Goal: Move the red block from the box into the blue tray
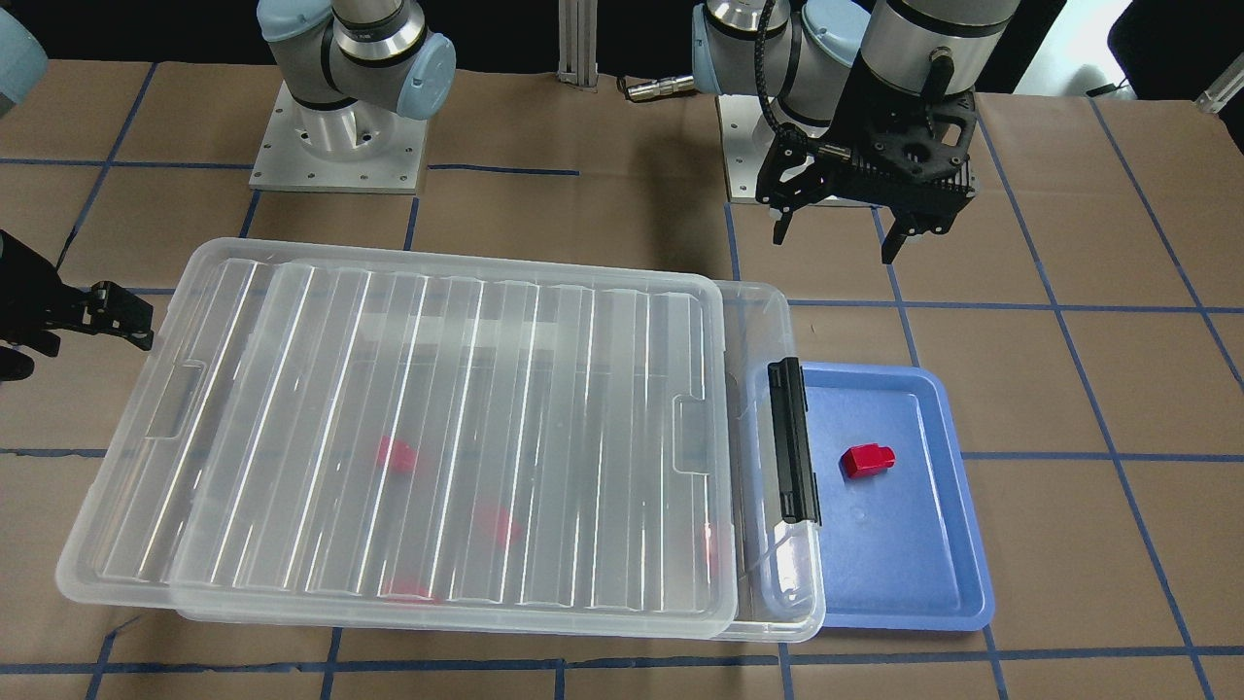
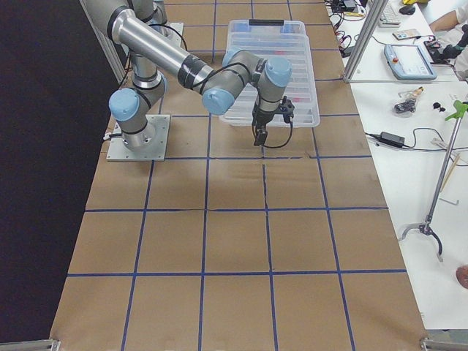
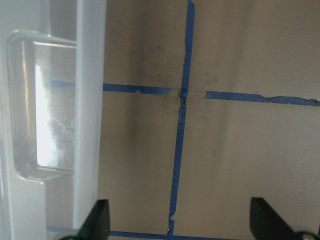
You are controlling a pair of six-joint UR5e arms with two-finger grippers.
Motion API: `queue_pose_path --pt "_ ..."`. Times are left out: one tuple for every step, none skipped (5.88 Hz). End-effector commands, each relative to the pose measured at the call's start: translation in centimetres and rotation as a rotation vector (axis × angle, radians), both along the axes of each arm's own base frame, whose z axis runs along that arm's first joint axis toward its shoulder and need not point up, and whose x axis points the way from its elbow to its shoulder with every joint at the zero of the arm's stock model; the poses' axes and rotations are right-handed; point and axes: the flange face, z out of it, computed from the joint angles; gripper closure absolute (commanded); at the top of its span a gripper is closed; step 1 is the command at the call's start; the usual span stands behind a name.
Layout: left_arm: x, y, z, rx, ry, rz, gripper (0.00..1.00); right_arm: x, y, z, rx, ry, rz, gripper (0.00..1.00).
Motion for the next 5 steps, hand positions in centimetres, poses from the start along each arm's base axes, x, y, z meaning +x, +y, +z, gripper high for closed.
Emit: queue_pose_path --pt "0.0 0.0 0.0 0.0 0.002 0.002 0.02 2.6 -0.1 0.3 -0.009 -0.03 -0.007 0.0" --pt "0.0 0.0 0.0 0.0 0.002 0.002 0.02 2.6 -0.2 0.4 -0.011 -0.031 -0.008 0.0" --pt "0.0 0.0 0.0 0.0 0.002 0.002 0.02 2.8 -0.3 0.6 -0.017 -0.03 -0.005 0.0" --pt "0.0 0.0 0.0 0.0 0.002 0.002 0.02 2.7 -0.5 1.1 -0.027 -0.027 -0.006 0.0" --pt "0.0 0.0 0.0 0.0 0.002 0.002 0.02 4.2 -0.2 3.3 -0.042 -0.018 -0.011 0.0"
